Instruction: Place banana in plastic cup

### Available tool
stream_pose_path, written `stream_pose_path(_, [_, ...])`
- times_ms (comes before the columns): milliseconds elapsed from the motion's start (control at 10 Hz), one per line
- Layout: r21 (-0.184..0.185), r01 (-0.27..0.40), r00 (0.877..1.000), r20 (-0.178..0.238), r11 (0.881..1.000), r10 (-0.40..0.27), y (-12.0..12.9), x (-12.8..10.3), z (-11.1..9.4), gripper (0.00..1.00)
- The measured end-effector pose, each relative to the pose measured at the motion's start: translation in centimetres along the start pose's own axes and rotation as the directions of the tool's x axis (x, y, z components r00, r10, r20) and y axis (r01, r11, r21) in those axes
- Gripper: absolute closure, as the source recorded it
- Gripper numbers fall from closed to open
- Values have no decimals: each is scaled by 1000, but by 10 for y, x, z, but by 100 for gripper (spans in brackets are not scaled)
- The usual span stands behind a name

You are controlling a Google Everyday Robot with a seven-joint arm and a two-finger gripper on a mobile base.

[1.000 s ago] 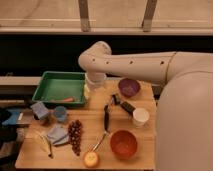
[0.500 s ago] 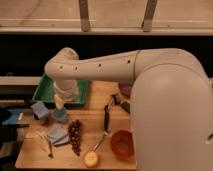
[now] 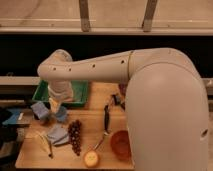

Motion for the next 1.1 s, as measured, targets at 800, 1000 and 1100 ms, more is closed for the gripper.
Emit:
stream_pose_path(800, [-125, 198, 976, -67, 972, -207, 78, -55, 84, 30])
stream_pose_path(1000, [-118, 195, 976, -72, 974, -204, 73, -53, 84, 30])
stream_pose_path(1100, [-118, 197, 976, -71, 973, -206, 74, -54, 84, 30])
